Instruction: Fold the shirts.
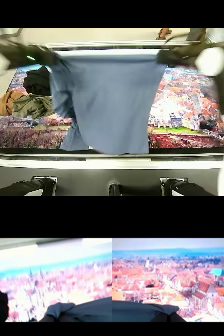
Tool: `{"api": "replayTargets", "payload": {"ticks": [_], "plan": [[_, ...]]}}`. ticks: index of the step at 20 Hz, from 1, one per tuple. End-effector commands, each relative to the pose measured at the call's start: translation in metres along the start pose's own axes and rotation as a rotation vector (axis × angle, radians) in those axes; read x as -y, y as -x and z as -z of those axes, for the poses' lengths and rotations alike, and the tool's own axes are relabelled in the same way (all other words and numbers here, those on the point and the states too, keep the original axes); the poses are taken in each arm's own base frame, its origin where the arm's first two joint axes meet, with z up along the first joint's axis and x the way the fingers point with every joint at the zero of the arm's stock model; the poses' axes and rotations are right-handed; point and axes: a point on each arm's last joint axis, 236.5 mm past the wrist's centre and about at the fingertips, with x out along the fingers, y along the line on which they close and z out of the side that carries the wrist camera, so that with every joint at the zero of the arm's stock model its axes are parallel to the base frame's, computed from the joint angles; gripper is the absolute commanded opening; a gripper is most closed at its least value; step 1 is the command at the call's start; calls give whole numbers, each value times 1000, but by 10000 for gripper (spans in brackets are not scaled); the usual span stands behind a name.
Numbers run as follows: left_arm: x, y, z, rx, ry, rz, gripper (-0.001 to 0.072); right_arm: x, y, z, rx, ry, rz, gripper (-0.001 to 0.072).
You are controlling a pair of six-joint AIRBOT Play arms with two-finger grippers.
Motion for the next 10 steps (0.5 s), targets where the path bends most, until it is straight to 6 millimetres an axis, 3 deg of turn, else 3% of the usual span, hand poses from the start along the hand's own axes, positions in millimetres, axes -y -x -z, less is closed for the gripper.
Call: {"api": "replayTargets", "payload": {"ticks": [1,3,6,9,10], "plan": [[31,-107,93,-308,40,86,31,-6,-114,64,-161,-119,51,44],[55,-137,124,-399,89,158,31,-5,-141,92,-237,-153,82,44],[86,-157,155,-497,157,251,32,-9,-161,120,-315,-172,84,45],[99,-163,166,-539,201,282,37,-15,-166,121,-312,-186,61,58],[96,-161,165,-544,202,279,115,-15,-163,114,-295,-183,60,233]]}}
